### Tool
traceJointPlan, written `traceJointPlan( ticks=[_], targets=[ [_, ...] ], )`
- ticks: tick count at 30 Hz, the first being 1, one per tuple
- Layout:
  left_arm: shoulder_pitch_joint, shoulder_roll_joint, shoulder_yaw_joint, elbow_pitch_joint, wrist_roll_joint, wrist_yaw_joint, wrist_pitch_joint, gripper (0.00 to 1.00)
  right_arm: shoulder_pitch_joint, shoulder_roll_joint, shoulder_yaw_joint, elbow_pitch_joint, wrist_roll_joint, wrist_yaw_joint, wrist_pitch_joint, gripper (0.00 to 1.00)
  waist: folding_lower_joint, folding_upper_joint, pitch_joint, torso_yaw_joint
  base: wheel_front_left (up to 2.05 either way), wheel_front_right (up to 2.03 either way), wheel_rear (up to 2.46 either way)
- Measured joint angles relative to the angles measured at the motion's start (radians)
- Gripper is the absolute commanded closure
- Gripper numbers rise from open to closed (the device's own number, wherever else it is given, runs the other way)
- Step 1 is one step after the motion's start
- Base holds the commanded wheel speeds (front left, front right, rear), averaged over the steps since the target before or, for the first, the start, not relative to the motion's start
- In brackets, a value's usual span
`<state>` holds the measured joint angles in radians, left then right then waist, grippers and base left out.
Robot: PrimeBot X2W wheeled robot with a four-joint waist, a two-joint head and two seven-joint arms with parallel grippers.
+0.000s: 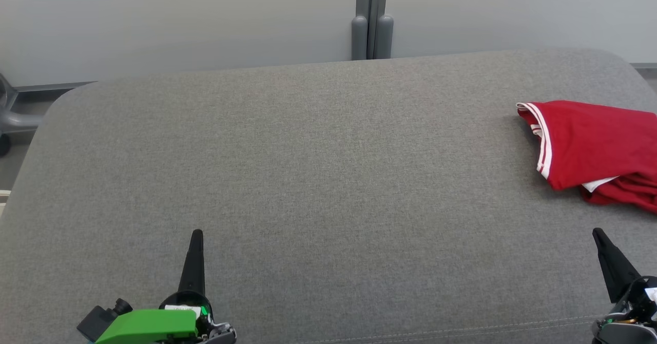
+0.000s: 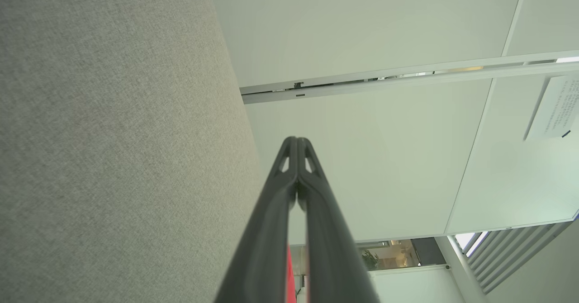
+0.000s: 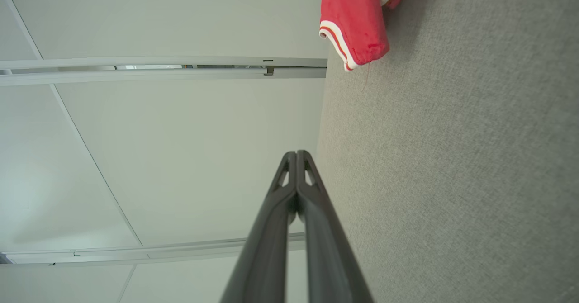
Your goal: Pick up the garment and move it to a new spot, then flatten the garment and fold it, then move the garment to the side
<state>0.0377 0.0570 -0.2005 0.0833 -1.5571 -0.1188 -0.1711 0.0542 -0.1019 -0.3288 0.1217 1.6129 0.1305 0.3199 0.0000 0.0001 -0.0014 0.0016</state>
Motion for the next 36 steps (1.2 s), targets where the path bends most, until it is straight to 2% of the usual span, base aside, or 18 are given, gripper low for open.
traceJointPlan(
  ticks=[10, 36],
  targets=[
    [0.003, -0.008, 0.003, -0.006, -0.057, -0.01, 0.003, 1.0, -0.011, 0.003, -0.022, 0.009, 0.062, 0.0, 0.025, 1.0, 0.0, 0.0, 0.004, -0.002, 0.0, 0.0, 0.0],
    [0.004, -0.008, 0.003, -0.007, -0.058, -0.01, 0.003, 1.0, -0.018, 0.018, -0.042, 0.012, 0.054, 0.0, 0.041, 1.0, 0.0, 0.0, 0.004, -0.002, 0.0, 0.0, 0.0]
  ],
)
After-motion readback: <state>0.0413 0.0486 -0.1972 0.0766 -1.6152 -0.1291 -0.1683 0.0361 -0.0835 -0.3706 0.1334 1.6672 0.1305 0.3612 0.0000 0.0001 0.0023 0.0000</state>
